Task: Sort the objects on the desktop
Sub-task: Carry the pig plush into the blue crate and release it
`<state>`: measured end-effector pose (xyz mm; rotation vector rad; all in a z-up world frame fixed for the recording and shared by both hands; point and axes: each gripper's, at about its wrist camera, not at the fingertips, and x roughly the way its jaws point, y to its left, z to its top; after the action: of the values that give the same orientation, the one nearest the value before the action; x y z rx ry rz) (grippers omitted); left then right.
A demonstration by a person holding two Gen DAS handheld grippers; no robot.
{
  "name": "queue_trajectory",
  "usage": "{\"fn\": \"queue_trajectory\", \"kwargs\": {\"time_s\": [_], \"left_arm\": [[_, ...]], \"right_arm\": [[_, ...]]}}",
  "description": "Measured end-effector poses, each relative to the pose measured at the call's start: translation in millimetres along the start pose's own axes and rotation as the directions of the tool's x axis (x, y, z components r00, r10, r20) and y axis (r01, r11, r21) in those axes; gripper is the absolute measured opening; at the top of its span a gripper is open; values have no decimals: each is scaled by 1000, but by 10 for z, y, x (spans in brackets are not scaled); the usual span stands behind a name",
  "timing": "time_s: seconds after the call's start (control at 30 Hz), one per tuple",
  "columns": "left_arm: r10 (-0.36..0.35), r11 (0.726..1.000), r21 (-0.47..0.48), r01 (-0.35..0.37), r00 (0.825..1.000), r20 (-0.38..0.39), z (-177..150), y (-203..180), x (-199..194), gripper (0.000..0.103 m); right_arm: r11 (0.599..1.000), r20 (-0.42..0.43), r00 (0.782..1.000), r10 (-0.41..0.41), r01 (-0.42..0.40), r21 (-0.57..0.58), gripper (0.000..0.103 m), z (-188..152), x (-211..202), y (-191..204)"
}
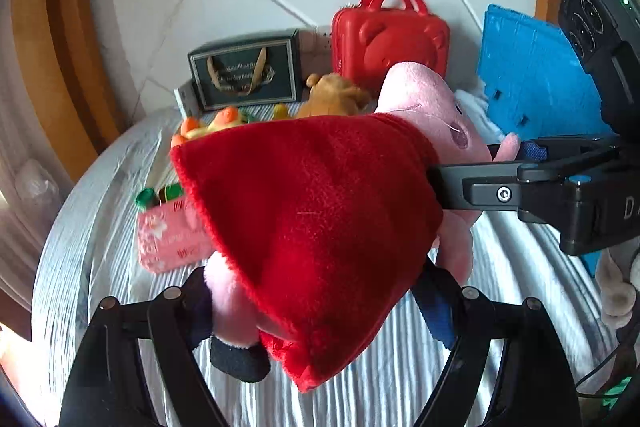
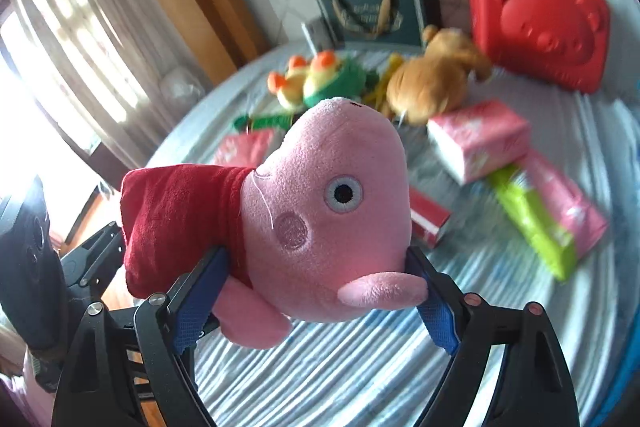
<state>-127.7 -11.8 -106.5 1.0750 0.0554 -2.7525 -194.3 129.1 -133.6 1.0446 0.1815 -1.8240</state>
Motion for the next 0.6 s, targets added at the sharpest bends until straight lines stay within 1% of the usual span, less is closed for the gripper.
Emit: {"fn": "queue_trajectory", "kwargs": {"time_s": [0.07, 0.13, 0.2, 0.27, 0.37, 0.43, 0.5, 0.57, 0.6], "left_arm": [[-26, 999, 23, 25, 998, 52, 177, -118, -137, 82], [-58, 997, 57, 53, 993, 105, 366, -274, -257, 82], [-99, 991, 102, 83, 983, 155, 552, -470, -367, 82], [-148, 982, 144, 121, 969, 198, 728, -680, -462, 82], [-237, 958, 217, 185, 941, 244, 1006, -1077, -584, 82], [-301, 935, 268, 231, 916, 263, 1184, -1391, -659, 82], [-365, 907, 317, 276, 891, 269, 1352, -1721, -718, 82], [-431, 874, 356, 329, 865, 259, 1514, -2049, -741, 82], [-463, 856, 374, 358, 851, 247, 1581, -2224, -756, 82]], "right_arm": [[1000, 62, 998, -29, 30, -3, 88, 84, -313, -12], [998, 119, 990, -69, 70, 3, 88, 150, -635, -46], [994, 175, 978, -111, 110, 15, 88, 181, -956, -101], [987, 223, 962, -158, 154, 38, 88, 196, -1272, -183], [969, 289, 925, -246, 230, 88, 88, 169, -1792, -343], [949, 323, 893, -314, 290, 123, 88, 128, -2128, -461], [921, 348, 853, -388, 348, 174, 88, 58, -2506, -619], [892, 365, 815, -450, 389, 230, 88, -37, -2867, -799], [880, 368, 801, -473, 403, 253, 88, -82, -3002, -873]]}}
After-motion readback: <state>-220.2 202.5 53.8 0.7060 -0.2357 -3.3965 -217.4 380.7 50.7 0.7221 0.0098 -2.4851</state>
